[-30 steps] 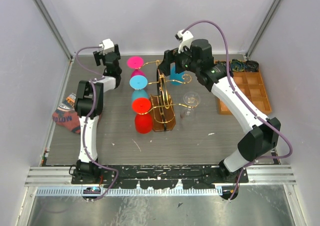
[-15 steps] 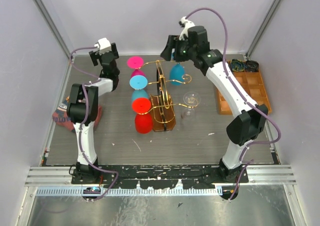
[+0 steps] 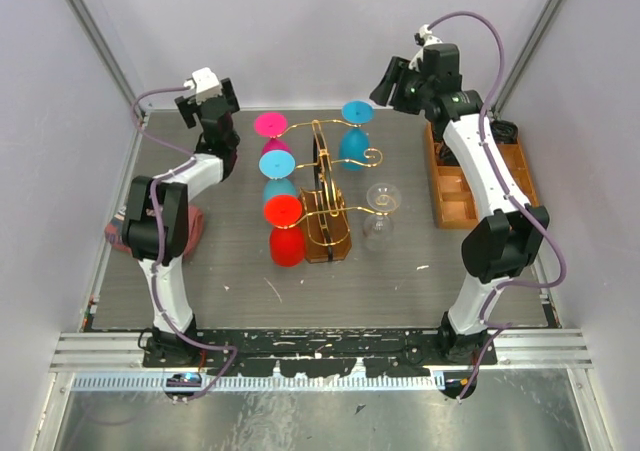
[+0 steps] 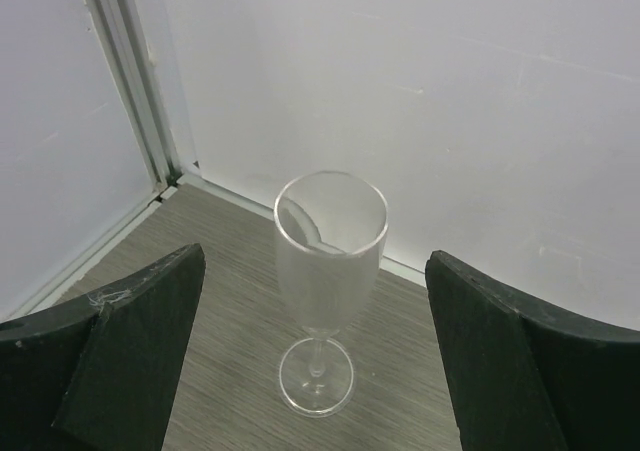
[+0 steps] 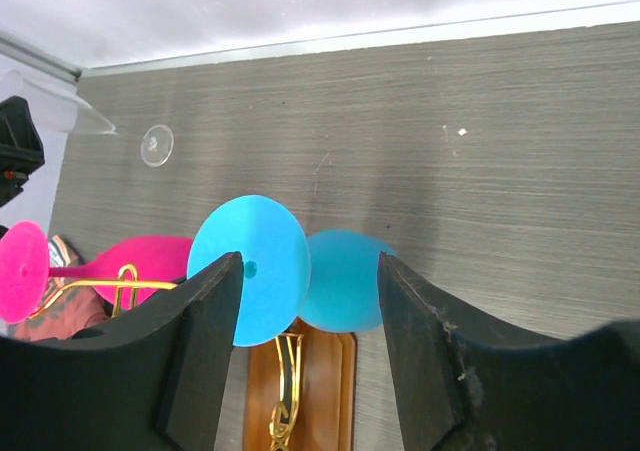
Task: Take the wine glass off the wine glass rack
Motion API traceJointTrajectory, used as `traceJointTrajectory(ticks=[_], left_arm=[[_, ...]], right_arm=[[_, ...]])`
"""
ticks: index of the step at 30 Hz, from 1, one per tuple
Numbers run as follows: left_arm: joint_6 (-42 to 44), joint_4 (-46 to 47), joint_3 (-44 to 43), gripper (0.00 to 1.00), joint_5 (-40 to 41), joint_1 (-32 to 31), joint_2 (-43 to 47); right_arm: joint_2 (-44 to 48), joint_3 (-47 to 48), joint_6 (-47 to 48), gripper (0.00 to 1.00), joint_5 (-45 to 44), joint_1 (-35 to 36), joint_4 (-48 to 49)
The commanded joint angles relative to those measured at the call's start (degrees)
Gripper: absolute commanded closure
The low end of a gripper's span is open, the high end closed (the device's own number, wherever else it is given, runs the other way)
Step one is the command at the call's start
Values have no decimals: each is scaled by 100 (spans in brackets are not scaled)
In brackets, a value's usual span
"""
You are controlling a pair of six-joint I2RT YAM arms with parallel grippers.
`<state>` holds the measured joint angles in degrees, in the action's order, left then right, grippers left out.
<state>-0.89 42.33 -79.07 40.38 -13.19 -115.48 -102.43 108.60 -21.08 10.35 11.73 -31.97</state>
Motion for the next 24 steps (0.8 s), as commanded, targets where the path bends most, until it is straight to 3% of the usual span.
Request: traceJointTrajectory(ticks=[1,5,15,21,24], left_arm=[[-333,-623,-183,2,39,-10,551],[-439,-1352,-501,2,72,-13,739],[-581,-1912,-580,2,-103,-10,1109],[-861,-2228,-619,2,-335,-15,1287],[-984,-2449,-649,2,-329,-11,1403]], right_arm=[[-75,4,-253,39,629,-31,322],[-223,-45,-387,41,977,-54,419],[-451,-29,-546,49,1292,-53,454],[-374,-143,-634,79,1503,-59,672],[-335,-204,-691,89,1573,-57,739]])
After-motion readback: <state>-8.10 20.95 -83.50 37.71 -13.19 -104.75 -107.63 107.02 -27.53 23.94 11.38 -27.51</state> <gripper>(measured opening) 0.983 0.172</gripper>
